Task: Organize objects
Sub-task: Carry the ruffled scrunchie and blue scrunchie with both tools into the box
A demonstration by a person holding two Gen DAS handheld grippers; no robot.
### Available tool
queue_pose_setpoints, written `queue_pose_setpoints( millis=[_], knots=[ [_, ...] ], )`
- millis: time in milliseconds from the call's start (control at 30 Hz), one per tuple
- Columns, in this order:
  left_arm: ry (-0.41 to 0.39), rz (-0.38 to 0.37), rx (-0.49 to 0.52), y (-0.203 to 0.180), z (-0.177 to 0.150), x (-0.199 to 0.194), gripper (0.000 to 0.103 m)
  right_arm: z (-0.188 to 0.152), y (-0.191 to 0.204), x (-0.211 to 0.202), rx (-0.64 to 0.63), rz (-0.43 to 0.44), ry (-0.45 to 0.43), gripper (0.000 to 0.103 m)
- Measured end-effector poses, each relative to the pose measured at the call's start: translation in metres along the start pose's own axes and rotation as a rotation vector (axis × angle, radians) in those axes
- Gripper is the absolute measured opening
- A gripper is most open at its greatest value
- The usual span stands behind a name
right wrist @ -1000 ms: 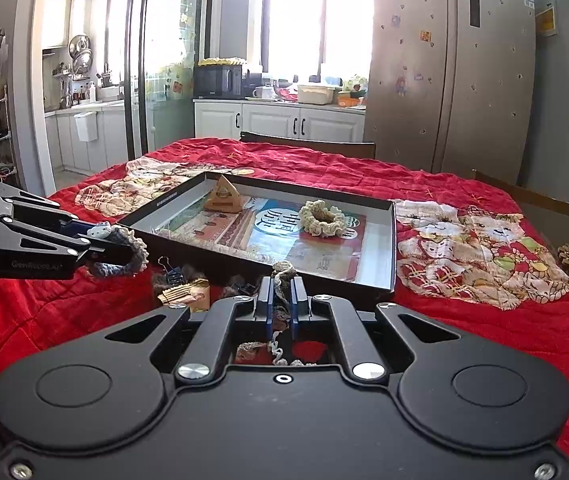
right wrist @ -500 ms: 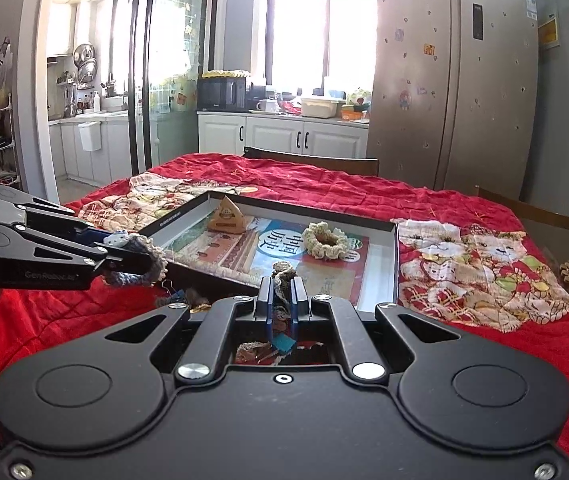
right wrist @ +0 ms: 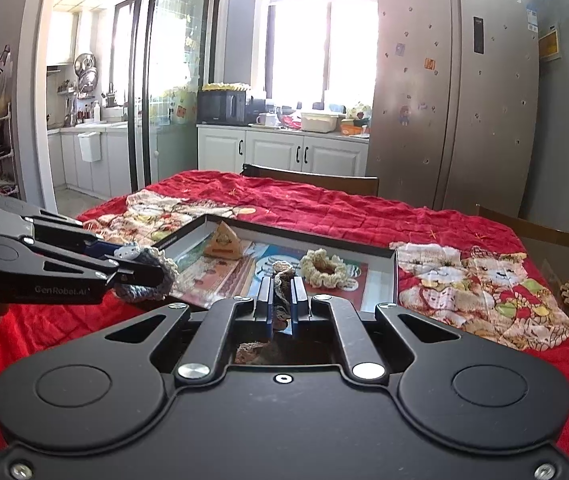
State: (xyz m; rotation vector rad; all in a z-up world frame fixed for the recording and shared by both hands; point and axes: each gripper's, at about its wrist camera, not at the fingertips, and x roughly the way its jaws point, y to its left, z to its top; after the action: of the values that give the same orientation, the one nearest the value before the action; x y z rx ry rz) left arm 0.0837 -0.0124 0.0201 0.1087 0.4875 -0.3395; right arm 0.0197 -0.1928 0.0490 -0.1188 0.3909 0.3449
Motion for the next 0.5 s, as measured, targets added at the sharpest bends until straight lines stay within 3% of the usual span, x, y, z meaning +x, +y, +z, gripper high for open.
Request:
queue_pose_setpoints(
  millis=[500],
  knots=[
    [-0.021,0.030,-0.011,0.008,0.023,0.027,0.022,0.026,-0.015,0.030,0.022,-0.006,-0.018,0.008]
  ],
)
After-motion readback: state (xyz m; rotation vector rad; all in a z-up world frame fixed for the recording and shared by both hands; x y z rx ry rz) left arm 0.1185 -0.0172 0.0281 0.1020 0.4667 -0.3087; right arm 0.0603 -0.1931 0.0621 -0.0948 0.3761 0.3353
